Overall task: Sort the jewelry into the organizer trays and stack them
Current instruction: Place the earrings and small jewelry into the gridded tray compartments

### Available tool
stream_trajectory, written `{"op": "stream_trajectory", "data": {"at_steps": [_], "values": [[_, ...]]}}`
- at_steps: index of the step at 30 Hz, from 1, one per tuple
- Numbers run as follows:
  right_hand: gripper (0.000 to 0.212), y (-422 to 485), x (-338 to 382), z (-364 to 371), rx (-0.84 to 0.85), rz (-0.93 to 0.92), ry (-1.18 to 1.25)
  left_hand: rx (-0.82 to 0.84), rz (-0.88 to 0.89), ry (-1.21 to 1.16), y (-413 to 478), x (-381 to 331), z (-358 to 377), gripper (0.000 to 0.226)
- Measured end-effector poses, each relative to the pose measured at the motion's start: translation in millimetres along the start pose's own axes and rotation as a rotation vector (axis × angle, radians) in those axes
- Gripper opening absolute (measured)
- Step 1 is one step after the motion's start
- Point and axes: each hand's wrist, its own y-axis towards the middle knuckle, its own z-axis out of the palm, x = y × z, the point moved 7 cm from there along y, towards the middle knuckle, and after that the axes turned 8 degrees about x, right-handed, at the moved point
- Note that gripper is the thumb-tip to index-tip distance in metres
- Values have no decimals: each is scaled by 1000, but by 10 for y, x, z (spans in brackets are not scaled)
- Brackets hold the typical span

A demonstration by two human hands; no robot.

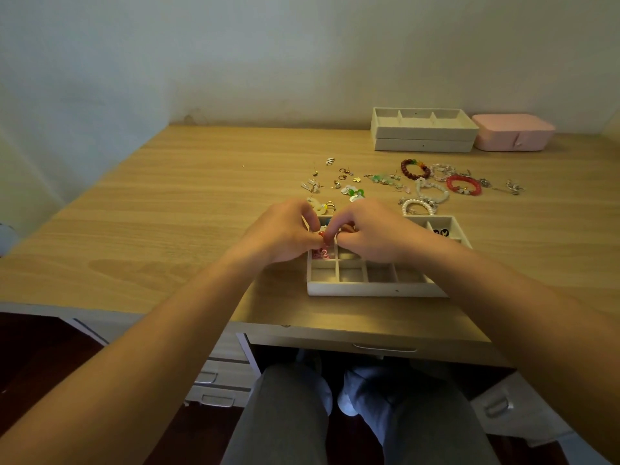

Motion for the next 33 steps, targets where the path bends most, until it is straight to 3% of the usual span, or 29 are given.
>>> {"op": "stream_trajectory", "data": {"at_steps": [4, 11, 15, 18, 21, 28, 33], "values": [[31, -32, 39, 32, 47, -14, -40, 50, -1, -94, 9, 27, -17, 12], [30, -71, 63, 2, 51, 9, -93, 35, -19, -89, -25, 20, 22, 22], [26, -98, 37, -9, 10, 26, -70, 29, -26, -59, -45, 2, 28, 21], [23, -142, -34, -75, -92, 69, -79, 47, -12, -166, -95, 24, 22, 13], [18, -180, -127, -164, -196, 122, -98, 51, -54, -218, -167, 66, 34, 20], [16, -205, -319, -166, -150, 222, -106, 113, -72, -222, -205, -8, 136, 34], [17, -166, -365, -208, -168, 239, -88, 82, -70, -225, -122, -43, 130, 22]]}}
